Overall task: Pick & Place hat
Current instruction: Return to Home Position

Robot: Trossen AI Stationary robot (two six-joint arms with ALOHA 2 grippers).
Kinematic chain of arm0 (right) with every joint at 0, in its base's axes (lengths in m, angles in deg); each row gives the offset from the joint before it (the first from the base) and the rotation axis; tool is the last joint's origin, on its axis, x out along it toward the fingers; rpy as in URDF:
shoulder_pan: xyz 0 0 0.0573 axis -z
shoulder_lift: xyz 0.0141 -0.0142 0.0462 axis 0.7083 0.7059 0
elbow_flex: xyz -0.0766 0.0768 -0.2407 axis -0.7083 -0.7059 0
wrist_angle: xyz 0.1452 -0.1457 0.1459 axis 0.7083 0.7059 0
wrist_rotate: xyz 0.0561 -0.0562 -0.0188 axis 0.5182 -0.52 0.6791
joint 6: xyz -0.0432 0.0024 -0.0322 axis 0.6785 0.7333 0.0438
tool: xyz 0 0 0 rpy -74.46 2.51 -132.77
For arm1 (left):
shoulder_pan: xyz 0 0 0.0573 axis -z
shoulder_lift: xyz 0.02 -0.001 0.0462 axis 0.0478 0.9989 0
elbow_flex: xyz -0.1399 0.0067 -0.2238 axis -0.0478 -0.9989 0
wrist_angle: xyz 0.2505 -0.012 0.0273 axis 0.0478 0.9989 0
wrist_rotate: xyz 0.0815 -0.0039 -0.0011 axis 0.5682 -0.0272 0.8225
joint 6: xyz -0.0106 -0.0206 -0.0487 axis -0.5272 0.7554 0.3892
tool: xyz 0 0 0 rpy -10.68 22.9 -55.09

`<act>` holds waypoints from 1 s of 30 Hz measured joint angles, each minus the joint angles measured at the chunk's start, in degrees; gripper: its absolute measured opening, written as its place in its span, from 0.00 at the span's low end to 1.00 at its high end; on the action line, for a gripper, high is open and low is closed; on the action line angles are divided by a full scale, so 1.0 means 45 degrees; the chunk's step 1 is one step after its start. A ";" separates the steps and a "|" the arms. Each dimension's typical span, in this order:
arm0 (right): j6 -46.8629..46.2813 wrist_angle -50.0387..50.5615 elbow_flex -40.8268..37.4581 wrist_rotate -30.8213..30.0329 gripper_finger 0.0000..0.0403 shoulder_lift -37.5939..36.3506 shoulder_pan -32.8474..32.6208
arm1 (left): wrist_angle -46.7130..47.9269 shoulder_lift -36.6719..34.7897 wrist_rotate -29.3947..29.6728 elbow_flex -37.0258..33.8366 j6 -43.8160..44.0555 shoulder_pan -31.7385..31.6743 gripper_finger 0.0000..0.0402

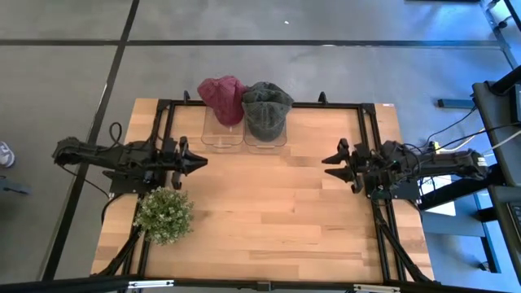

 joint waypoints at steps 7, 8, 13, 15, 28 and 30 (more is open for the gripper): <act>-0.0053 -0.0265 -0.0679 -0.0005 0.42 -0.1336 0.0005 | 0.1271 -0.2499 0.0447 -0.0651 -0.0024 -0.0237 0.11; -0.0039 -0.0252 -0.0732 -0.0005 0.42 -0.1499 0.0005 | 0.1260 -0.2812 0.0354 -0.0779 -0.0018 -0.0270 0.11; 0.0430 -0.0606 -0.1224 -0.0261 0.42 -0.2090 0.0000 | 0.1041 -0.3888 0.0247 -0.1765 0.0148 -0.0307 0.11; 0.0565 -0.1005 -0.1560 -0.0340 0.42 -0.2214 0.0004 | 0.0984 -0.3896 0.0201 -0.2115 0.0451 -0.0310 0.11; 0.1052 -0.2912 -0.2690 -0.0364 0.42 -0.2494 0.0000 | 0.1189 -0.3896 0.0596 -0.2517 0.0326 -0.0312 0.11; 0.1054 -0.2904 -0.2683 -0.0369 0.42 -0.2494 0.0001 | 0.1279 -0.3896 0.0601 -0.2517 0.0272 -0.0312 0.11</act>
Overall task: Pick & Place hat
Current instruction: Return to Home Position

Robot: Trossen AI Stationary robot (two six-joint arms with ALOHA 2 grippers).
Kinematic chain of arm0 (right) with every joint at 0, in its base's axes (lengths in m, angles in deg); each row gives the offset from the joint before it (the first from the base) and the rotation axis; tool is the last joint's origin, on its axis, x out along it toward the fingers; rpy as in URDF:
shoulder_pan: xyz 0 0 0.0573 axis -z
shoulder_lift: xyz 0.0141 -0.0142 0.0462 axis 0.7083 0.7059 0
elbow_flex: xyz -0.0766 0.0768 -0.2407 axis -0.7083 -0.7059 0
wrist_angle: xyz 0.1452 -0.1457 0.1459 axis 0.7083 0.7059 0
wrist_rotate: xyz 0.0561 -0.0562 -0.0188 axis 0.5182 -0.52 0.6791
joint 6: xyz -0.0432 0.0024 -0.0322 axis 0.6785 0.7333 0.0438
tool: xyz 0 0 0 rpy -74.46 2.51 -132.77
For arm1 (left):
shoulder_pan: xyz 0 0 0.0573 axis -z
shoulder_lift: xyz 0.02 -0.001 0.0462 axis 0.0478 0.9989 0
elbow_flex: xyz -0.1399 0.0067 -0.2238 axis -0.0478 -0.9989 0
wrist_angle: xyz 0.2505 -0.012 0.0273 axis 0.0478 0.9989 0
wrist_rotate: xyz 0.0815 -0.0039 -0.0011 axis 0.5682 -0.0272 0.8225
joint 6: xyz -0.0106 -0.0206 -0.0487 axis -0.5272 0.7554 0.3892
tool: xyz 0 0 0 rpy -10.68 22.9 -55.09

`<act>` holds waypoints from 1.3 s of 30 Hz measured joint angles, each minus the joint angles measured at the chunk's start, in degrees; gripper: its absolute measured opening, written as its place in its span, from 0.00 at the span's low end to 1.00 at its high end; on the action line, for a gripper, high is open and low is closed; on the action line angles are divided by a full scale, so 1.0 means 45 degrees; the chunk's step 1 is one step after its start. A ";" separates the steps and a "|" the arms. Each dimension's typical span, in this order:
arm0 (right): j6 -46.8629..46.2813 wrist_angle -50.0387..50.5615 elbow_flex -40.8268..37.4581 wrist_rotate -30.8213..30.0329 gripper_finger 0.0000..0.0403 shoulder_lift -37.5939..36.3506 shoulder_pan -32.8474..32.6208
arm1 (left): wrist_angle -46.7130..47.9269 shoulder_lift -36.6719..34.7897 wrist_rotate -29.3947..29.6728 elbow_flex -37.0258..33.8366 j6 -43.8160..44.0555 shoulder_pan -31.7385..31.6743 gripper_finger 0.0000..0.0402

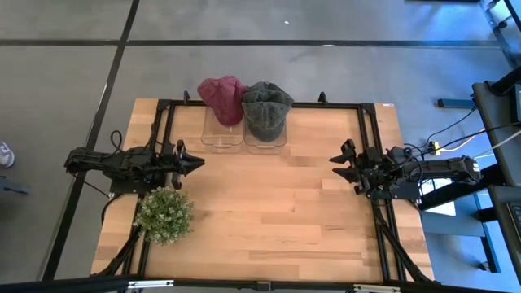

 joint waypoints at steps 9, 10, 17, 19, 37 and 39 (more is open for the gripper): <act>0.0337 -0.0029 0.0016 -0.0221 0.42 -0.0055 0.0003 | 0.0523 0.0000 0.0232 0.0000 -0.0311 0.0000 0.11; 0.0278 0.0041 0.0020 -0.0414 0.42 -0.0118 -0.0001 | 0.0632 0.0000 0.0271 0.0000 -0.0311 0.0001 0.11; 0.0031 0.1016 0.0019 -0.1127 0.42 -0.0677 0.0004 | 0.0926 0.0000 0.0468 0.0000 -0.0300 0.0000 0.11; 0.0229 0.1137 0.0024 -0.1127 0.42 -0.0986 0.0004 | 0.1002 0.0000 0.0583 0.0000 -0.0302 0.0000 0.11; 0.0233 0.3397 0.0029 -0.2829 0.42 -0.2642 0.0004 | 0.0817 0.0000 0.1117 0.0010 -0.1181 0.0001 0.11; 0.0252 0.3380 0.0029 -0.3020 0.42 -0.2642 0.0004 | 0.0684 0.0000 0.1178 0.0012 -0.1321 0.0002 0.11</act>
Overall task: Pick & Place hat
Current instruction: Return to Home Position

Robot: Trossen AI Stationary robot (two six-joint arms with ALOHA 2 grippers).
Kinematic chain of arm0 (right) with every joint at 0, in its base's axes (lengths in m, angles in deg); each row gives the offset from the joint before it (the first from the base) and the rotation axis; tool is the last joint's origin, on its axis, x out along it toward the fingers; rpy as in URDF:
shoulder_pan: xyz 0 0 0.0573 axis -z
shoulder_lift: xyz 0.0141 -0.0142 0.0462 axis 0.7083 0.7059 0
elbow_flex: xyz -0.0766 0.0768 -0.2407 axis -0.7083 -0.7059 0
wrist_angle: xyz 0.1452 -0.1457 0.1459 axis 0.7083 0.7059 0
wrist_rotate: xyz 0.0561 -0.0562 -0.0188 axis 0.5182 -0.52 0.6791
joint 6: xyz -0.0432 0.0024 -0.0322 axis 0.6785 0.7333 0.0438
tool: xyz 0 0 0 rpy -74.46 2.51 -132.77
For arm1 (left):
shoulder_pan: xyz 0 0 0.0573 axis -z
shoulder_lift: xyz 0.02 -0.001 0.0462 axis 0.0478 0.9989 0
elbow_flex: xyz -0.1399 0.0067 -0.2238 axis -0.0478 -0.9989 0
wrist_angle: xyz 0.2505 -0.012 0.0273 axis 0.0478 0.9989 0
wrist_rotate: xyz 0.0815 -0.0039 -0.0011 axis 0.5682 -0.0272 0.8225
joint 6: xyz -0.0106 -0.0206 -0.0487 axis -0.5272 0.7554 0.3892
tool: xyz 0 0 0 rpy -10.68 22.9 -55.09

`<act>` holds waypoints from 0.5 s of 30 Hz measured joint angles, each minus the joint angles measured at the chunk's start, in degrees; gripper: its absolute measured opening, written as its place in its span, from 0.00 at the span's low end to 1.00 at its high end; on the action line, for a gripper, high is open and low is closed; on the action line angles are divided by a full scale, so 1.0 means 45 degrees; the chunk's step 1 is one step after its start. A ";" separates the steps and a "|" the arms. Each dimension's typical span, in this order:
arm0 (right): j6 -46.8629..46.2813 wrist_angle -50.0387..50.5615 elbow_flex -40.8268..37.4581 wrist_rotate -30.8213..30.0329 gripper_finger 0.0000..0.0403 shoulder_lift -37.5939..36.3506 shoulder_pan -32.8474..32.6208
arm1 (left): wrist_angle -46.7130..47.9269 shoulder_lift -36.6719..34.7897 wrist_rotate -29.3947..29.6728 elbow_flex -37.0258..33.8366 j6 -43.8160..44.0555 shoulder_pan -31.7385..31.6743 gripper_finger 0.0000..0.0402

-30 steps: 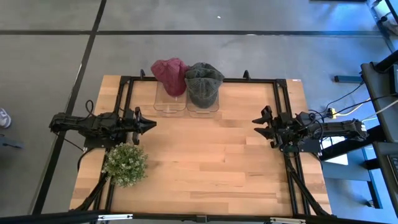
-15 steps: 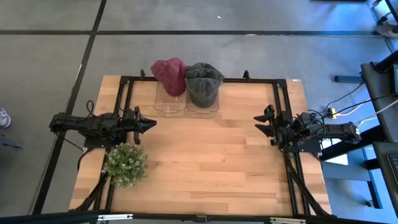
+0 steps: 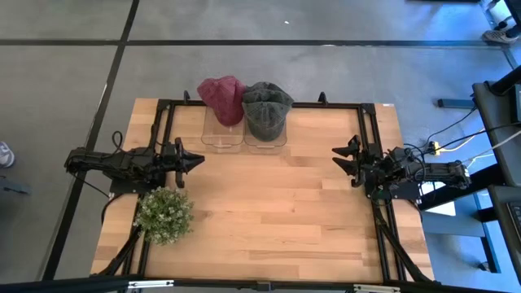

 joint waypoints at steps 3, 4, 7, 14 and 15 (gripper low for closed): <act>-0.0007 0.0031 0.0000 -0.0025 0.42 0.0000 0.0000 | -0.0157 0.0000 0.0014 0.0002 -0.0145 -0.0002 0.11; -0.0055 0.0064 0.0000 -0.0025 0.42 0.0000 0.0000 | -0.0348 0.0000 -0.0069 0.0002 -0.0255 -0.0002 0.11; -0.0288 0.0118 0.0000 -0.0030 0.42 0.0000 0.0000 | -0.0580 0.0000 -0.0488 0.0002 -0.0590 0.0000 0.11; -0.0364 0.0095 0.0000 -0.0082 0.42 0.0000 0.0000 | -0.2013 -0.0005 -0.1003 -0.0311 -0.1496 0.0002 0.11; -0.0380 0.0090 0.0000 -0.0208 0.42 0.0000 0.0000 | -0.2202 -0.0005 -0.1002 -0.0523 -0.1506 0.0002 0.11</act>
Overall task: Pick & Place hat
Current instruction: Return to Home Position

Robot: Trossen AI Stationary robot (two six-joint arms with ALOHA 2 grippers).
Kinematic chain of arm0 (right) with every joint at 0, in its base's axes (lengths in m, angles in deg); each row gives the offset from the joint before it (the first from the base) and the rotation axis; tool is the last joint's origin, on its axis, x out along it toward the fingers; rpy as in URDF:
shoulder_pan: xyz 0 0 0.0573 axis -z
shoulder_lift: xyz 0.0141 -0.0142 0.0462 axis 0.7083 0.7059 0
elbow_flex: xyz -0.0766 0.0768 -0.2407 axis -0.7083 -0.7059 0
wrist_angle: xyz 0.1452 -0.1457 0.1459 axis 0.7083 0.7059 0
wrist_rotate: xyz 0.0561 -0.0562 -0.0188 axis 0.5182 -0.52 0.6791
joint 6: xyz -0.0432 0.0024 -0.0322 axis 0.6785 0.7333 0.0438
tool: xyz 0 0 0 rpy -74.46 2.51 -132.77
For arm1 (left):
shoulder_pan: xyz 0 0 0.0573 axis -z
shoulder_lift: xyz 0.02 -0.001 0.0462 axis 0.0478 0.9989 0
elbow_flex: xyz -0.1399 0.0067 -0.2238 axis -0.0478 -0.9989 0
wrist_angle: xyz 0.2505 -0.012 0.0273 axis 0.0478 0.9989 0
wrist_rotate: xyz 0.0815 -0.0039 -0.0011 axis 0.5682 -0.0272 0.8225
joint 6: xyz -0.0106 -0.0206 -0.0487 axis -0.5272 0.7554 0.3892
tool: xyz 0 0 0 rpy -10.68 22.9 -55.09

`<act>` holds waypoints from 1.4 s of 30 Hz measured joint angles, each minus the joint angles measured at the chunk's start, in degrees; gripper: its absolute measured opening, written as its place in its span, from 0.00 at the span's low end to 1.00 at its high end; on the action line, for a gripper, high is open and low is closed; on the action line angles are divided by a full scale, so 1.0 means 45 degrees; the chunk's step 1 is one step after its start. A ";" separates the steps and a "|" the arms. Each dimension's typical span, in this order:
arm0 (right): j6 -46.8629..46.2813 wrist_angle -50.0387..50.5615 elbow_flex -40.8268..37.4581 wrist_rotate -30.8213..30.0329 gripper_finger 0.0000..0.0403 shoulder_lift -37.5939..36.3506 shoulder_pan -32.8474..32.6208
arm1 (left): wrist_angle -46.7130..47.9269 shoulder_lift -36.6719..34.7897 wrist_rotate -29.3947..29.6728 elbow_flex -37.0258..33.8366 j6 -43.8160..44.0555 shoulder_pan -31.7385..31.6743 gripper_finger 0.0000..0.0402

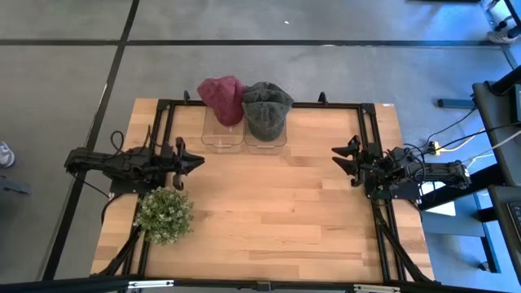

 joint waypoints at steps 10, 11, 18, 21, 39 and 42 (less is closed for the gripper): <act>0.0040 0.0816 0.0000 -0.0133 0.42 0.0000 0.0000 | 0.0096 0.0013 -0.0038 -0.0251 -0.0158 -0.0005 0.11; 0.0045 0.1115 -0.0005 -0.0137 0.42 0.0000 -0.0001 | 0.0095 0.0039 -0.0015 -0.0251 -0.0277 -0.0005 0.11; 0.1397 0.1973 -0.0010 -0.0515 0.42 0.0000 -0.0003 | 0.0129 0.0141 -0.0372 -0.0251 -0.0592 0.0000 0.11; 0.2063 0.2333 -0.0010 -0.1013 0.42 0.0022 0.0000 | 0.0134 0.0141 -0.0331 -0.0251 -0.0592 0.0000 0.11; 0.0745 0.2336 -0.0010 -0.0993 0.42 0.0049 -0.0005 | 0.0134 0.0146 -0.0326 -0.0251 -0.0592 0.0000 0.11; 0.0709 0.2335 -0.0010 -0.0988 0.42 0.0049 -0.0005 | 0.0134 0.0146 -0.0326 -0.0251 -0.0592 0.0000 0.11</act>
